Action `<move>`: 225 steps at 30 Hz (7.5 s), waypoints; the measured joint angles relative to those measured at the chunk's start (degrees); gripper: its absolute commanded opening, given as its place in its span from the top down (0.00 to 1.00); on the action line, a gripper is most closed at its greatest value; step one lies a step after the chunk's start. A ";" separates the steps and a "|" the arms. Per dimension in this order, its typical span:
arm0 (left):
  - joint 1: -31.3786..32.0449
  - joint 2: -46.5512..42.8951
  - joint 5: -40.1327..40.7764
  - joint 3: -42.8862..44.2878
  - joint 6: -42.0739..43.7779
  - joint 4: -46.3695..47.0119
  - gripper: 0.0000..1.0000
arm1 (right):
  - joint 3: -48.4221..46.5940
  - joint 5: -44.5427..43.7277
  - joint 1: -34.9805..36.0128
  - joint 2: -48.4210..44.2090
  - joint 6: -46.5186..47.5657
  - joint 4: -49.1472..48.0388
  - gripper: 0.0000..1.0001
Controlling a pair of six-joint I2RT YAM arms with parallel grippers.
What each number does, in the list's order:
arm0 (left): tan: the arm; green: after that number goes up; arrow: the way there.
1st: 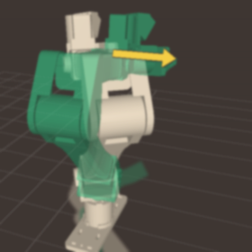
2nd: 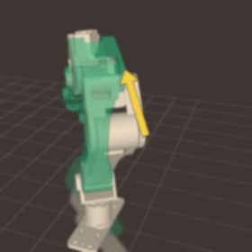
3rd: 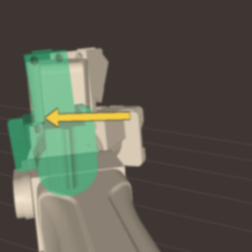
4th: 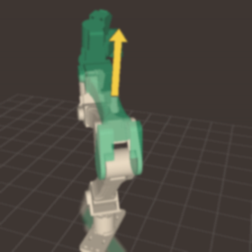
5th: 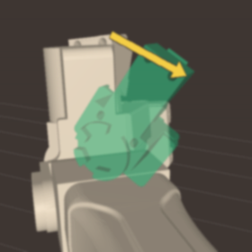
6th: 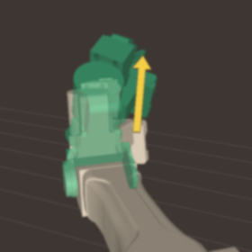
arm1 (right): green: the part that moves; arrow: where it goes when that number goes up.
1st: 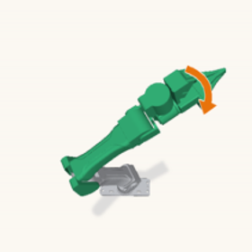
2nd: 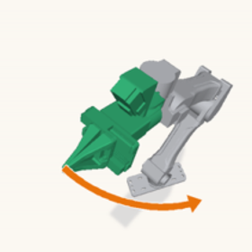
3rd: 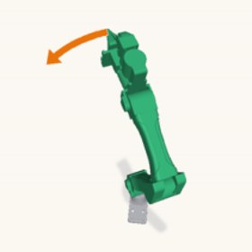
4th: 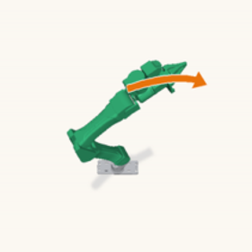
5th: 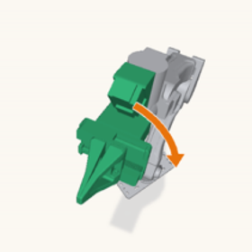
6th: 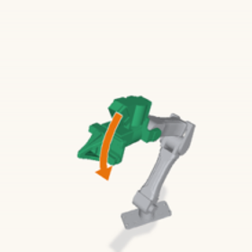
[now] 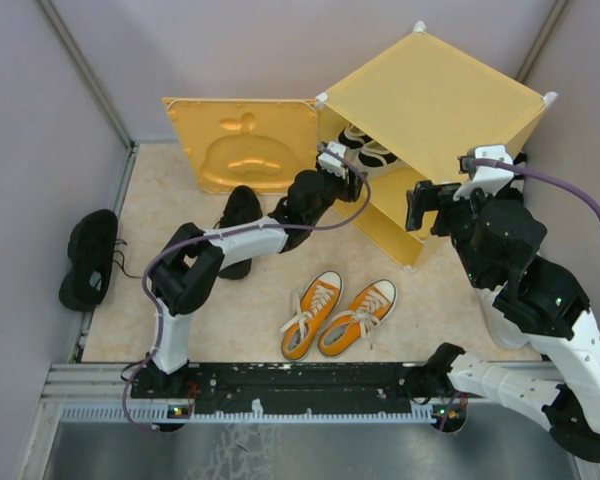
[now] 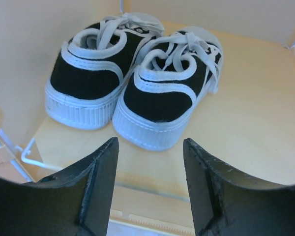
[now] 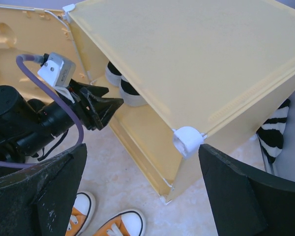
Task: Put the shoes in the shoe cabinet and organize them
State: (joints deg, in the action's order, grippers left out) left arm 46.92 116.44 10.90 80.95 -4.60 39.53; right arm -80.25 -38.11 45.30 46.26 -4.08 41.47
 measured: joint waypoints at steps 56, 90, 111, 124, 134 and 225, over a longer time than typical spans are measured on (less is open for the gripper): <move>29.83 -35.50 12.15 -34.82 -39.93 -59.30 0.55 | 3.78 6.86 -0.22 -0.07 -5.79 -1.11 0.02; 23.58 -26.56 -1.20 -36.59 -13.88 -31.19 0.82 | 4.52 6.25 -0.22 -0.83 -7.10 0.17 0.02; 24.17 -33.90 -6.67 -30.93 -16.90 -40.48 0.12 | 5.51 6.51 -0.22 0.02 -7.08 -0.15 0.02; 27.47 -27.04 -2.47 -22.47 -26.80 -54.18 0.13 | 6.38 6.97 -0.22 -0.66 -7.58 0.07 0.02; 29.70 -25.46 0.35 -22.49 -28.87 -58.01 0.15 | 7.54 6.95 -0.22 -1.55 -7.74 0.02 0.02; 14.75 -9.05 16.48 13.94 9.35 -50.16 1.00 | -21.14 9.64 -0.22 4.72 -2.95 10.40 0.03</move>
State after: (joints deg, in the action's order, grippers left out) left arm 61.67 107.39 27.38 94.89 4.75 -10.63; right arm -101.38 -28.47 45.08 50.98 -7.03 51.88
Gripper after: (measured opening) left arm 0.038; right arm 0.973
